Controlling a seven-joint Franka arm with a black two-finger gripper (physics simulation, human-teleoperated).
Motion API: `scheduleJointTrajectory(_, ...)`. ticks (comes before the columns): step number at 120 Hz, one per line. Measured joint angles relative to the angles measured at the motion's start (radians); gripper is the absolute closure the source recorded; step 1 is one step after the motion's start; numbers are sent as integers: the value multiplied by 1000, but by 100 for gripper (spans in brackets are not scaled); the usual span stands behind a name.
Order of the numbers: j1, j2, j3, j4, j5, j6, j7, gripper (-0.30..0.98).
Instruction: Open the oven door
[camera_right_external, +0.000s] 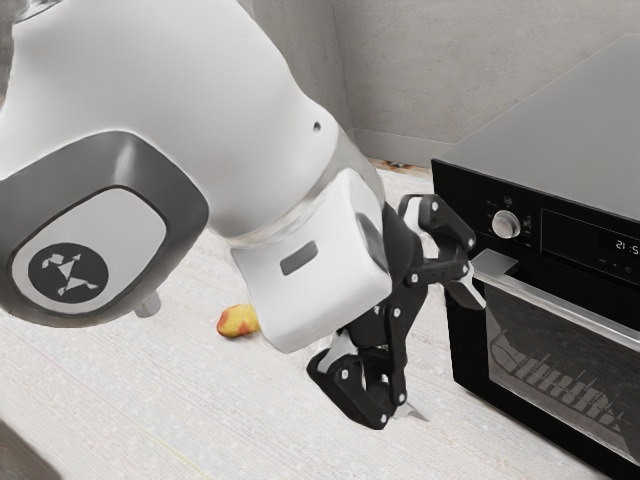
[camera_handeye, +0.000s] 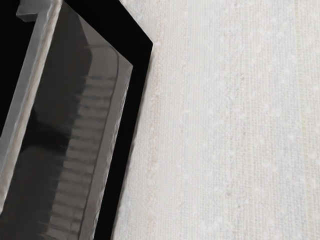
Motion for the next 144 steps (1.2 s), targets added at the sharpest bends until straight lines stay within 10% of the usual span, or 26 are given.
scheduleJointTrajectory(56, 3, 82, -8, -4, 9, 203, 441, 0)
scheduleJointTrajectory(144, 0, 376, -10, 165, 12, 255, 682, 0)
